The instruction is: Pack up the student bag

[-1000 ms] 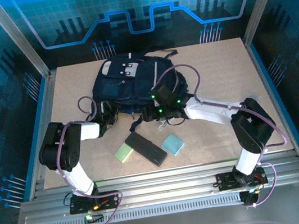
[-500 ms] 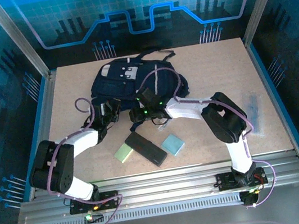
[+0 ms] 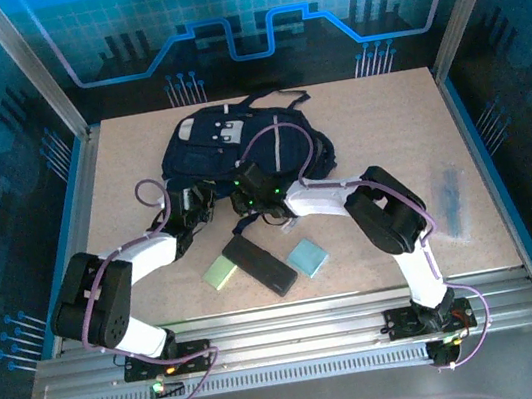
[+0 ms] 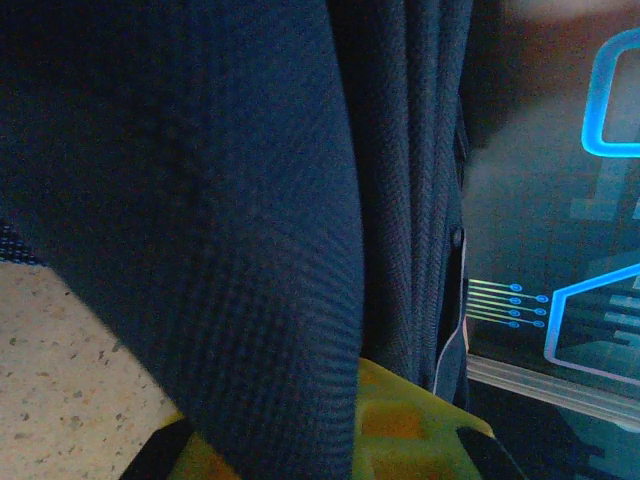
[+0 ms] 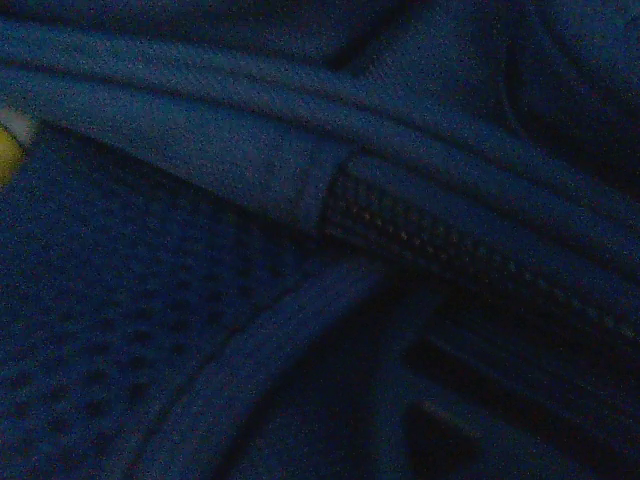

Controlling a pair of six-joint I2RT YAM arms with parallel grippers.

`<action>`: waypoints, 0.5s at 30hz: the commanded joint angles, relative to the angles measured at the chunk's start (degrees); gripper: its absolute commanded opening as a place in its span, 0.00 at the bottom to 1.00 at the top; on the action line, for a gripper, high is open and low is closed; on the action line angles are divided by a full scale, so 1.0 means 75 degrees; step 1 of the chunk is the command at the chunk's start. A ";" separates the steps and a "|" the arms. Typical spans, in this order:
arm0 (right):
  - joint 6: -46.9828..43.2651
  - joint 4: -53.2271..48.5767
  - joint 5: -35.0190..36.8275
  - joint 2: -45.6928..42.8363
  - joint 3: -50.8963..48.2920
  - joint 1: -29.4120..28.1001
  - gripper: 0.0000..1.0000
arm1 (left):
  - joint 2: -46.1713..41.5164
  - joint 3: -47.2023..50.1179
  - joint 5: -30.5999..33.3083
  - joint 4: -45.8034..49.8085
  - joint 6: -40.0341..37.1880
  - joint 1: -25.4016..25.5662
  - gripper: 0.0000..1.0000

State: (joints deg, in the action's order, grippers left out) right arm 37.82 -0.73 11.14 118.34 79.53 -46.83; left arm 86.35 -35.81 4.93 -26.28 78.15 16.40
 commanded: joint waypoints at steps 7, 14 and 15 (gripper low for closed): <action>-0.0407 0.1304 -0.0785 -0.0707 -0.0835 0.0414 0.00 | 0.0067 0.0121 0.0011 -0.0549 -0.0101 -0.0031 0.00; -0.1477 0.0226 -0.1364 -0.1288 -0.1502 0.0869 0.00 | 0.0207 -0.0184 -0.0091 -0.0481 -0.0447 -0.0370 0.00; -0.1618 0.0035 -0.1373 -0.1315 -0.1521 0.0930 0.00 | 0.0210 -0.0240 -0.0095 -0.0451 -0.0488 -0.0382 0.00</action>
State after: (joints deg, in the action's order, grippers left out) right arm 30.89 3.64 1.13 111.61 69.14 -41.91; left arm 87.48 -35.51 3.44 -27.55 77.41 15.00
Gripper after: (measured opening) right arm 0.050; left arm 0.062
